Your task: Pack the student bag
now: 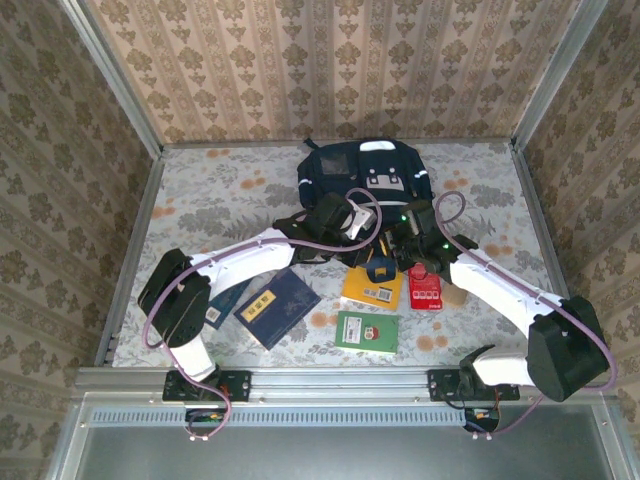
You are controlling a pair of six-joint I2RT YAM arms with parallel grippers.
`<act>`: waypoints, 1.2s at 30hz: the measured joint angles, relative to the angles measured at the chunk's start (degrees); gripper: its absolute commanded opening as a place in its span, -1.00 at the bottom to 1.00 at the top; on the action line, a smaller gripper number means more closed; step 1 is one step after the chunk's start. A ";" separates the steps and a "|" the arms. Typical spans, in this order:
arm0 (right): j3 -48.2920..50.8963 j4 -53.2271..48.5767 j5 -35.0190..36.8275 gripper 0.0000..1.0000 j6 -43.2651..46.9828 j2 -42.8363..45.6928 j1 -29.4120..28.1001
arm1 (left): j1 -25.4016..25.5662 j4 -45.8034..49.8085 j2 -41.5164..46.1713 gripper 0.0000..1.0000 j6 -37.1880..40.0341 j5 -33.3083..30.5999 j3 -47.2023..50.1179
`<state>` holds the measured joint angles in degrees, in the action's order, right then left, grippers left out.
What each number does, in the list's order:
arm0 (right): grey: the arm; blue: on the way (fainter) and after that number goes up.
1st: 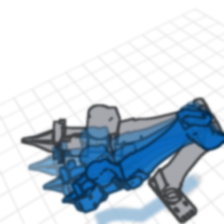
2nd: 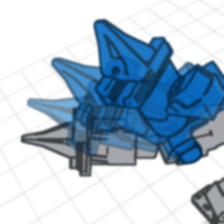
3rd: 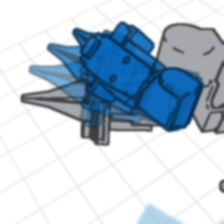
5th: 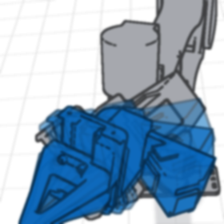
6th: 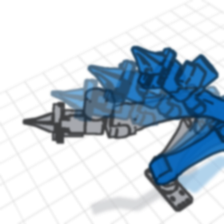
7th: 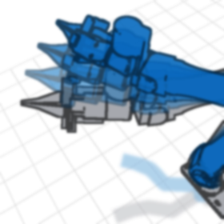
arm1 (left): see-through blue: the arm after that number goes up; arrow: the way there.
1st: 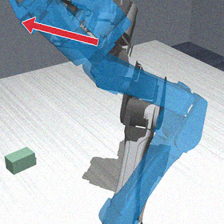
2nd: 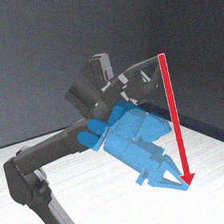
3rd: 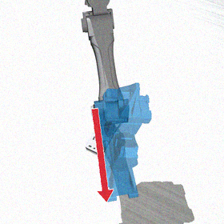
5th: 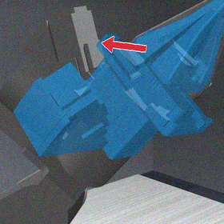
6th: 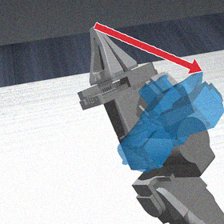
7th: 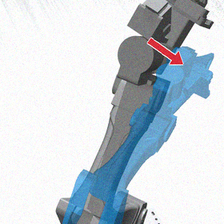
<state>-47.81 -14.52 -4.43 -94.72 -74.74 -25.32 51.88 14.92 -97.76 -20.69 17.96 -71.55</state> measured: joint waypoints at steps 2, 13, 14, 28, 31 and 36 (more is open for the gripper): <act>0.00 -0.02 0.26 -1.00 0.31 0.02 0.00 | 0.20 0.04 0.00 -1.00 0.35 -0.66 0.00; 0.04 -0.50 -0.09 -1.00 2.84 3.15 0.44 | -1.18 -0.96 4.44 -1.00 0.92 -1.79 3.58; 0.04 -0.46 -0.44 -1.00 3.06 3.30 0.55 | -1.44 -1.20 5.09 -1.00 0.92 -1.70 4.22; 0.50 -2.62 -0.96 -1.00 10.56 5.38 4.52 | -8.98 0.83 7.23 -0.97 -0.79 -1.18 7.06; 0.50 -2.84 -1.14 -1.00 14.14 5.38 5.29 | -9.77 1.27 7.23 -0.97 -1.42 -1.01 7.06; -1.27 -6.01 -1.66 -1.00 20.04 5.38 6.75 | -10.43 1.36 6.93 -0.97 -2.25 -0.59 6.95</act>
<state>-49.08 -20.53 -6.09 -74.67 -69.36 -18.57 41.45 16.27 -90.83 -22.94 17.37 -64.60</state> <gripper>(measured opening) 0.072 0.042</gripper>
